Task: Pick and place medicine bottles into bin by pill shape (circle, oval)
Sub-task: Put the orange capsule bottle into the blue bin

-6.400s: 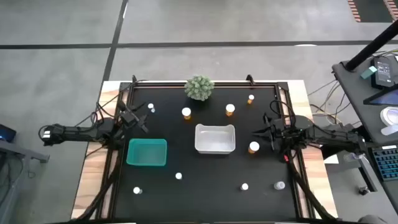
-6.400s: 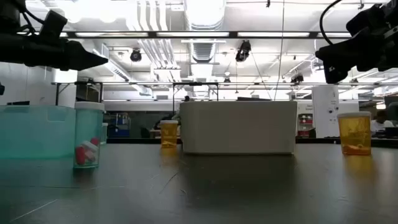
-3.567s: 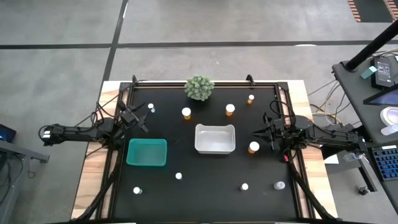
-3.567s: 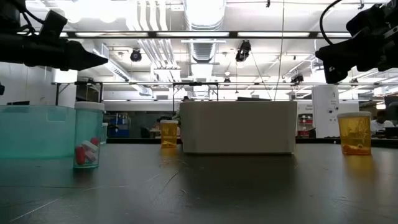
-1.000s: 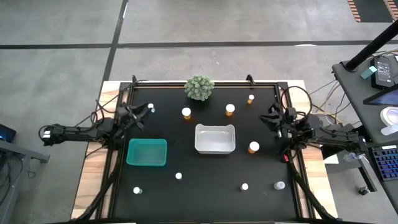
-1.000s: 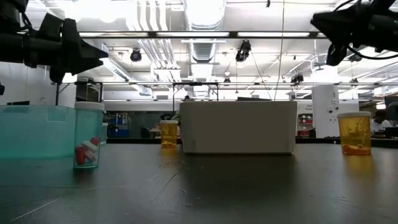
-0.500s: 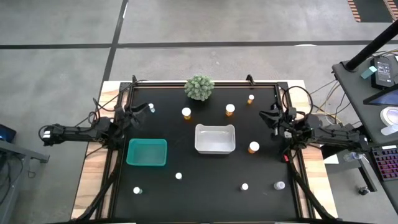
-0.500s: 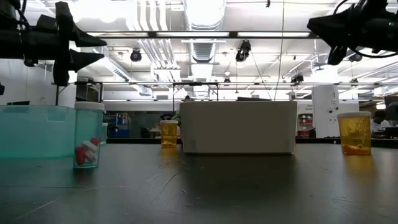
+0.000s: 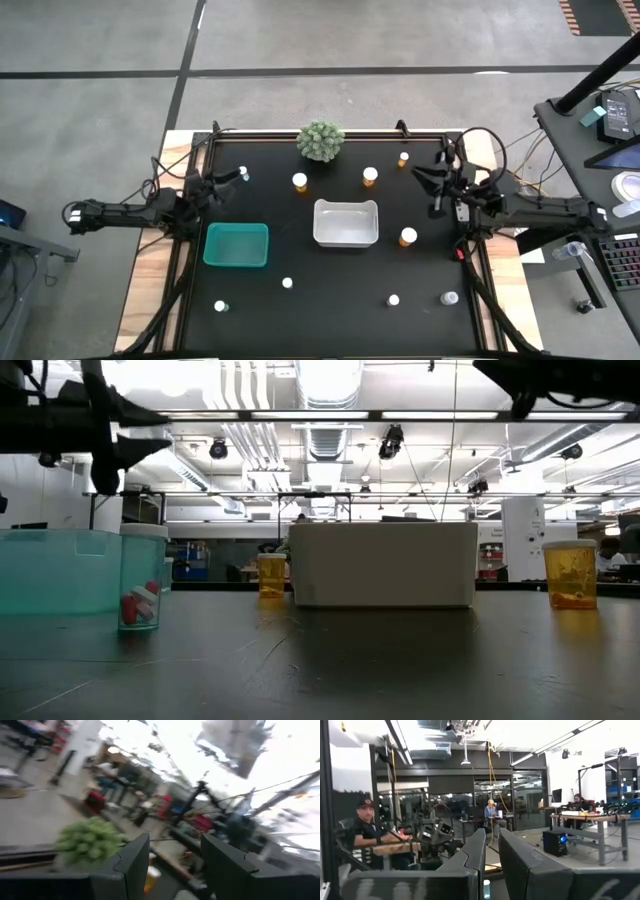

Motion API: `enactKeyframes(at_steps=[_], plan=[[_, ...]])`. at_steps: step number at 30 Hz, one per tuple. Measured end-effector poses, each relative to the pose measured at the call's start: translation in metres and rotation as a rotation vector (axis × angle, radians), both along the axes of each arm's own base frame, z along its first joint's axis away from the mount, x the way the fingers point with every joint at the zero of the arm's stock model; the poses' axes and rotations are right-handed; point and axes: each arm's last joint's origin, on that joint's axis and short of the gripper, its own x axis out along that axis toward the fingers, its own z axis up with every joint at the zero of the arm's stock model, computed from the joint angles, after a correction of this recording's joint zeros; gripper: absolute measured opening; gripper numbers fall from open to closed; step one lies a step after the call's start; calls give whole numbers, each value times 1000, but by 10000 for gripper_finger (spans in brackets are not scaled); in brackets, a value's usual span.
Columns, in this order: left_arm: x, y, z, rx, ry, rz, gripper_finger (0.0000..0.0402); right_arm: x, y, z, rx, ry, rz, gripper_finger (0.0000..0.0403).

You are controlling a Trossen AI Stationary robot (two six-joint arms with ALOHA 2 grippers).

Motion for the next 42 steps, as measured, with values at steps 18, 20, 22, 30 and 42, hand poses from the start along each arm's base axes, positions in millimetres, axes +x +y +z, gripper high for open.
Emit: enactKeyframes(at_steps=[18, 20, 22, 30, 42], plan=[[-4, -1, 25, 159, -36, -1, 164, 117, -21, 49, -57, 327, -13, 43], [-4, -1, 24, 182, -21, 8, 164, 135, -26, 51, -82, 410, -17, 43], [-4, -1, 25, 205, -14, 17, 164, 152, -31, 51, -104, 506, -16, 43], [-12, -1, 39, 276, -110, 95, 164, 209, -47, 57, -181, 719, -1, 43], [-18, 0, 48, 363, -155, 159, 164, 241, -53, 55, -78, 851, 11, 43]])
